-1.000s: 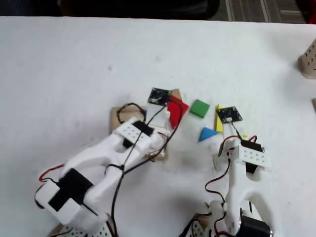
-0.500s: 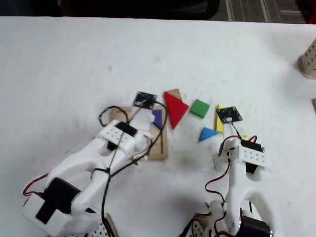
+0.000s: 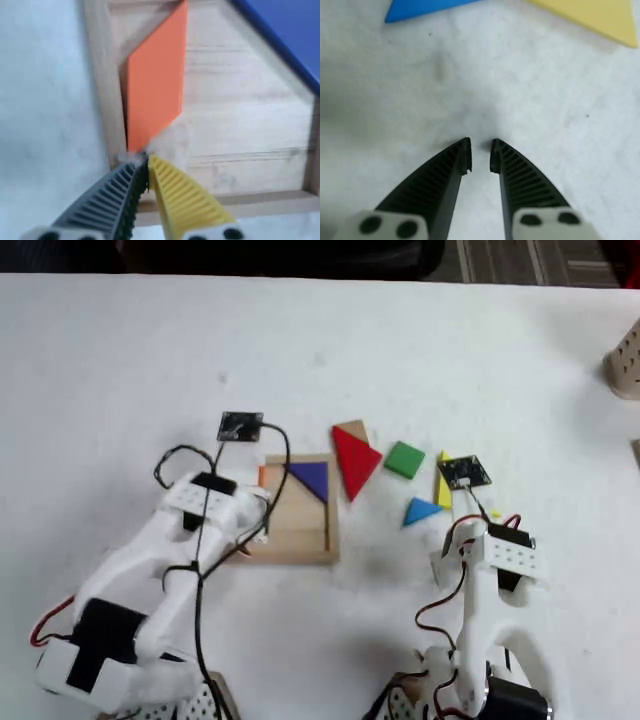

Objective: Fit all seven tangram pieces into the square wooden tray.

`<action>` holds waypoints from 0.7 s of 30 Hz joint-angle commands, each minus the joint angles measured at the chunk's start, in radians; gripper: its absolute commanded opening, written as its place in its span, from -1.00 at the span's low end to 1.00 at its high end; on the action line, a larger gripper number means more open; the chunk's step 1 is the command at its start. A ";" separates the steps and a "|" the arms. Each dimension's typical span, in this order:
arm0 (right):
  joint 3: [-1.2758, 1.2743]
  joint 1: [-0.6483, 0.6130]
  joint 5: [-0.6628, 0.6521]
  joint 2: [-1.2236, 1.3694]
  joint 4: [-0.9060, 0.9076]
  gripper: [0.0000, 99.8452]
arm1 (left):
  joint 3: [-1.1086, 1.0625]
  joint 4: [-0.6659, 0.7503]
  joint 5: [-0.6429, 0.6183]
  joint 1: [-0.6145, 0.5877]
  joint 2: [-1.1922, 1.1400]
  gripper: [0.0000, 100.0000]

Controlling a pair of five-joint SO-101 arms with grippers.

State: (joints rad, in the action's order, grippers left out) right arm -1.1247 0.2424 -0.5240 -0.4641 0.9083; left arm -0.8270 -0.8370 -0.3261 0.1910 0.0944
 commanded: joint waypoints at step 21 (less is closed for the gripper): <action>0.002 0.012 -0.015 -0.002 -0.016 -0.85 | 0.037 0.288 0.000 -0.101 0.033 -0.95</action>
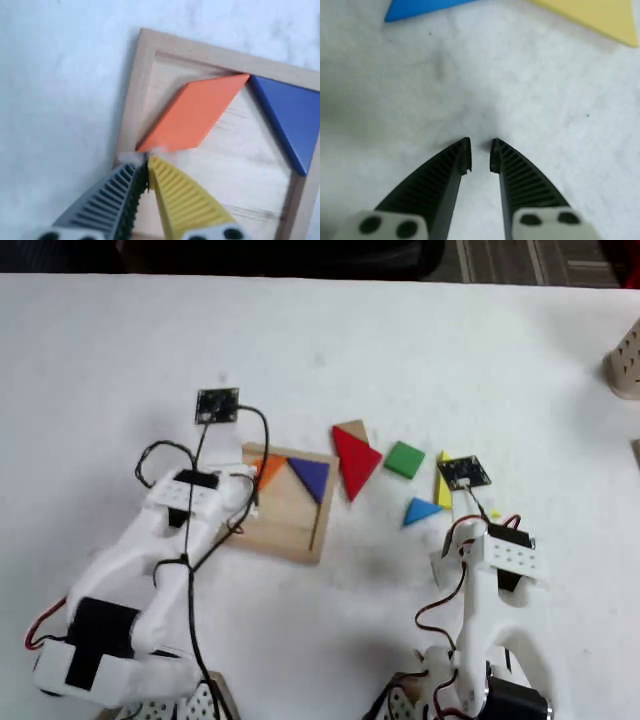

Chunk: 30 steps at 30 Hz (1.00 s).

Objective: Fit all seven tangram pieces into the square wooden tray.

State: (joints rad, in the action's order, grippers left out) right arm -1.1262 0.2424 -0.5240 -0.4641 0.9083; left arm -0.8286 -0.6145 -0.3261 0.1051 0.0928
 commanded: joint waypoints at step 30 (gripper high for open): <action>0.003 0.010 -0.015 -0.002 -0.016 -0.84 | 0.394 0.006 0.008 0.010 -0.302 -0.95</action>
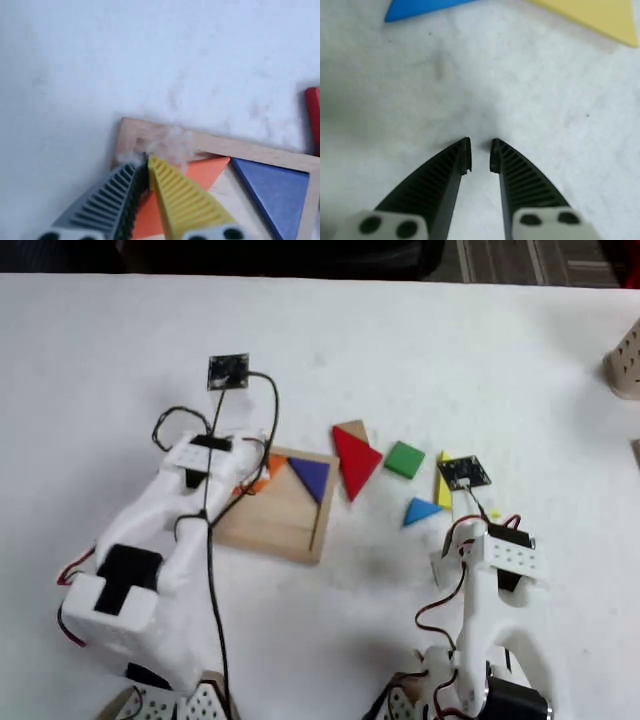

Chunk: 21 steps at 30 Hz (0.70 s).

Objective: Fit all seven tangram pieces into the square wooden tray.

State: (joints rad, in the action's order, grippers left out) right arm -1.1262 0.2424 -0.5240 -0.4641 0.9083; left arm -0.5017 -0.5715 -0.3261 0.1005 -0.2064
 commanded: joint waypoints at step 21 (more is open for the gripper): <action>0.003 0.008 -0.015 -0.002 -0.019 -0.84 | 0.025 -0.193 0.009 0.091 0.021 -0.95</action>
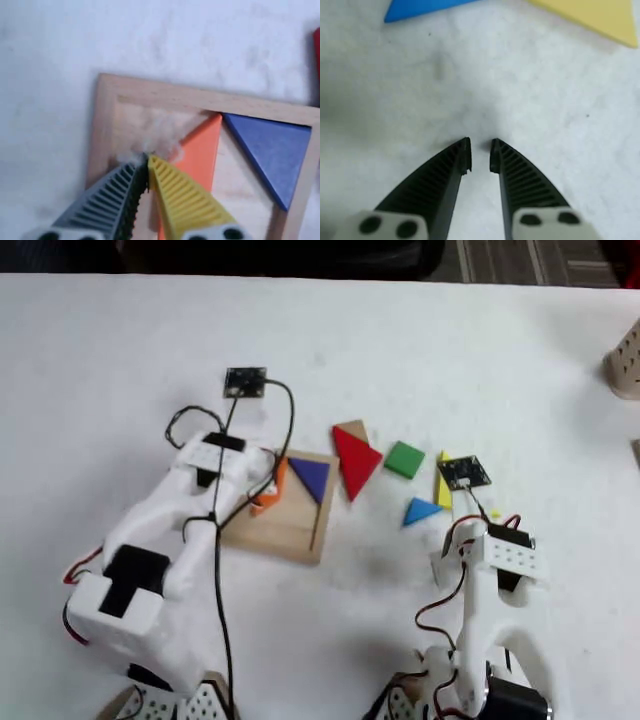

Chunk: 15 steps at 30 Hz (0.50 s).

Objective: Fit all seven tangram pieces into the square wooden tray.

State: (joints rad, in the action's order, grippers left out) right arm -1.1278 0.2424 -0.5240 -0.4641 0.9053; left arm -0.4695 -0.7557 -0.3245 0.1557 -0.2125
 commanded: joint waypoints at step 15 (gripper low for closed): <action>0.005 0.008 -0.015 -0.002 -0.016 -0.84 | -0.295 0.068 0.008 0.203 0.271 -0.95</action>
State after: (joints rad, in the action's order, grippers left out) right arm -1.1278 0.2424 -0.5240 -0.4641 0.9053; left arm -0.7150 -0.7403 -0.3245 0.2923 -0.0192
